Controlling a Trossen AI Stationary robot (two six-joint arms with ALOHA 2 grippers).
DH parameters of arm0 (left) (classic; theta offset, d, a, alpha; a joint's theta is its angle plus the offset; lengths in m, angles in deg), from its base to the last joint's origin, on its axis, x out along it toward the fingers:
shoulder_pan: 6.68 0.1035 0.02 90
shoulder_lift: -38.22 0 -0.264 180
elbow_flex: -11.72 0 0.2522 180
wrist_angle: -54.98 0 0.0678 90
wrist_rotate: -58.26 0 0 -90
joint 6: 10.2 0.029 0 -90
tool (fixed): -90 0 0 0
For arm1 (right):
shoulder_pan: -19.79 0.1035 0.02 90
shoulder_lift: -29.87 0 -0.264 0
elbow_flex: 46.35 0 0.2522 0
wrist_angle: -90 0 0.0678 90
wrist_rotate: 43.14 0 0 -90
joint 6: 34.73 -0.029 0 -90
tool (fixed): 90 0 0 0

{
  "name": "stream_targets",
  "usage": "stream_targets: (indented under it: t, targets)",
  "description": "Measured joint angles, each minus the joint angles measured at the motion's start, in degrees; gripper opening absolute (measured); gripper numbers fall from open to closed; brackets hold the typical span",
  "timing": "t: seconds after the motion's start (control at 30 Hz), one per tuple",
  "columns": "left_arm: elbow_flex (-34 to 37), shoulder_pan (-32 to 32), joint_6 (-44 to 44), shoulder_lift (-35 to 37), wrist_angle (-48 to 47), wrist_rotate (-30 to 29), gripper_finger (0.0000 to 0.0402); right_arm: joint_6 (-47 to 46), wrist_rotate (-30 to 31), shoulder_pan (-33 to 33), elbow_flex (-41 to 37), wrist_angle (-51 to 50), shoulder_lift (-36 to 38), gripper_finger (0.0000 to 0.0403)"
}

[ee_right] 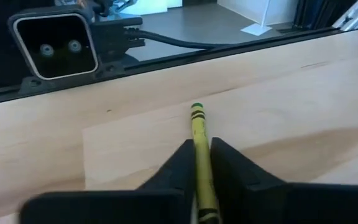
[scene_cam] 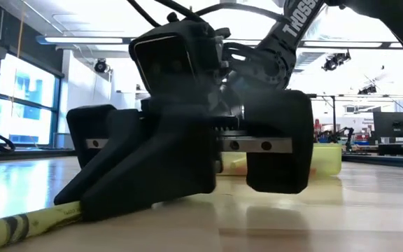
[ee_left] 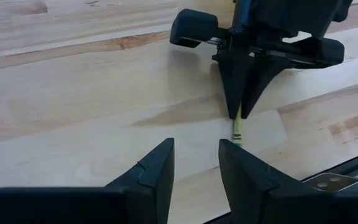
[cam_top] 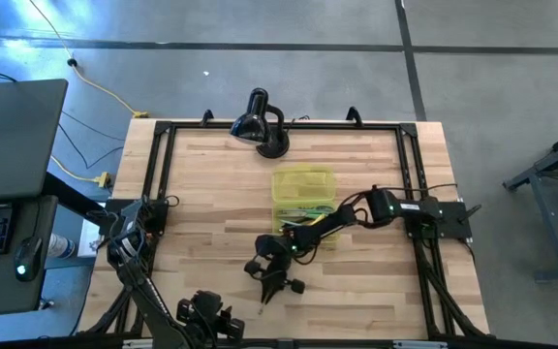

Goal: Pick & place school supplies into a supply box
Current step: Put the green crayon into the yellow supply box

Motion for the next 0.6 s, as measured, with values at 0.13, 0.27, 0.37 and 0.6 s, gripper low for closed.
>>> stream_targets:
  t: [0.13, 0.27, 0.37, 0.6]
  targets:
    - [0.0, 0.0, 0.1, 0.0, 0.0, 0.0, 0.0159, -4.7, -0.1, 0.2, -0.1, 1.6, 0.0, 0.0013]
    - [0.0, 0.0, 0.3, 0.0, 0.0, 0.0, 0.0159, -12.5, 0.7, 0.3, -0.1, 5.4, 0.3, 0.0016]
    - [0.0, 0.0, 0.3, 0.0, 0.0, 0.0, 0.0159, -14.7, 1.4, 0.4, -0.3, 4.3, 2.3, 0.0007]
    - [0.0, 0.0, -0.4, 0.0, 0.0, 0.0, 0.0159, -17.0, 9.8, 0.6, -0.1, -3.9, 12.7, 0.0005]
